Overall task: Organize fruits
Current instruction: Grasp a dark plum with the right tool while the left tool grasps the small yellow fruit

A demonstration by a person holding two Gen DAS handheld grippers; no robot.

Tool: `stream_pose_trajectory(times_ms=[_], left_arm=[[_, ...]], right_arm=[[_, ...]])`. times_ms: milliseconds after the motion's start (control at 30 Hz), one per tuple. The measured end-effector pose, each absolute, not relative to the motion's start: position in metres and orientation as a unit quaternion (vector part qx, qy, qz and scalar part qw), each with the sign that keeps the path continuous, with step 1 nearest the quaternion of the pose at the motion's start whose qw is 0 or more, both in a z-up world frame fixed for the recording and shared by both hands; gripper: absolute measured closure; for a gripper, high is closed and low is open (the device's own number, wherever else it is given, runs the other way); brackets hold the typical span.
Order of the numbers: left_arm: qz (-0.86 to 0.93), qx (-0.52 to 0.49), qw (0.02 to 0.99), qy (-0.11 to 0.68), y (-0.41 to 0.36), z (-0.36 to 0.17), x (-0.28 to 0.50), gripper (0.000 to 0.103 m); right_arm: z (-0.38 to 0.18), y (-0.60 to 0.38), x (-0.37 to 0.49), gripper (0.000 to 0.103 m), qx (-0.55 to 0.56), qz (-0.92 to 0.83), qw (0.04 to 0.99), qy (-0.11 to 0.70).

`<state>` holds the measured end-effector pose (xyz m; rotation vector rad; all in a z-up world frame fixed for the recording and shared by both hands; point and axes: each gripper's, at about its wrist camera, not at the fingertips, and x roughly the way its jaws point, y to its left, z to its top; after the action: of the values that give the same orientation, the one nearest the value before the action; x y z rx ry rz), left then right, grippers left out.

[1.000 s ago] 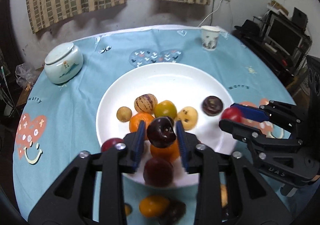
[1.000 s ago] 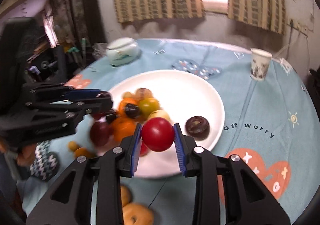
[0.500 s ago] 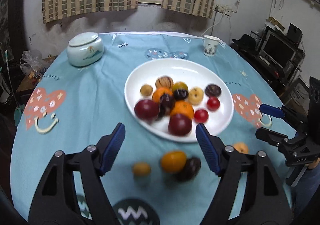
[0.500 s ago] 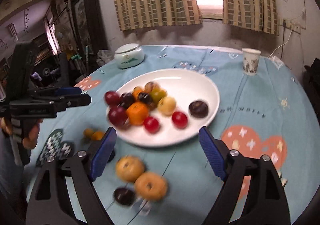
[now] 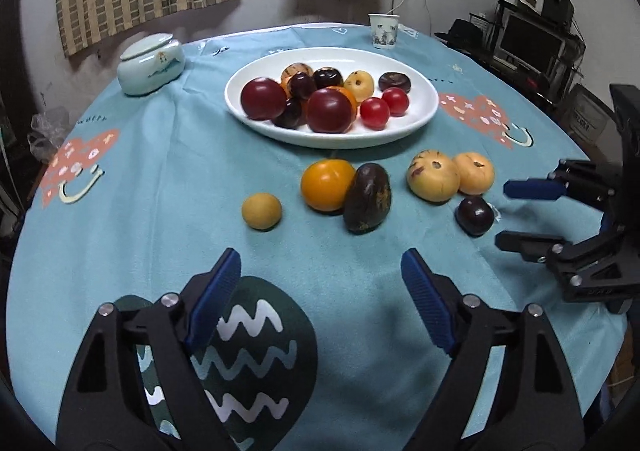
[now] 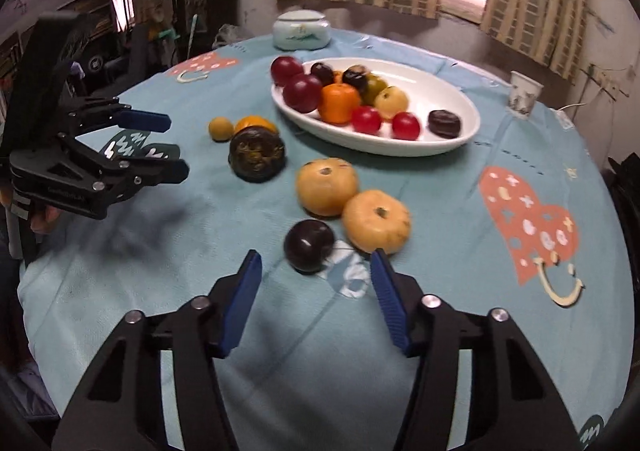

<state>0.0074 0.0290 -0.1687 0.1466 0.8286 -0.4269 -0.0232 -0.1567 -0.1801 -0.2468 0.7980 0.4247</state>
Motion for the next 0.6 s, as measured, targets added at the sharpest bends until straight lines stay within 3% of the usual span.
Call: stream_pose_trajectory(times_ms=[67, 200, 333, 600], left_arm=[[-0.205, 0.057, 0.89, 0.403, 0.035, -0.17, 0.01, 0.019], [-0.211, 0.042, 0.889, 0.404, 0.038, -0.171, 0.012, 0.019], [-0.202, 0.04, 0.887, 0.413, 0.039, -0.175, 0.016, 0.019], [-0.191, 0.068, 0.883, 0.423, 0.029, -0.173, 0.029, 0.019]], right_arm=[[-0.186, -0.152, -0.015, 0.056, -0.121, 0.204, 0.886, 0.399], [-0.195, -0.15, -0.001, 0.057, -0.101, 0.208, 0.878, 0.418], [-0.199, -0.143, 0.002, 0.071, -0.112, 0.215, 0.877, 0.415], [-0.194, -0.153, -0.007, 0.071, -0.119, 0.231, 0.879, 0.399]])
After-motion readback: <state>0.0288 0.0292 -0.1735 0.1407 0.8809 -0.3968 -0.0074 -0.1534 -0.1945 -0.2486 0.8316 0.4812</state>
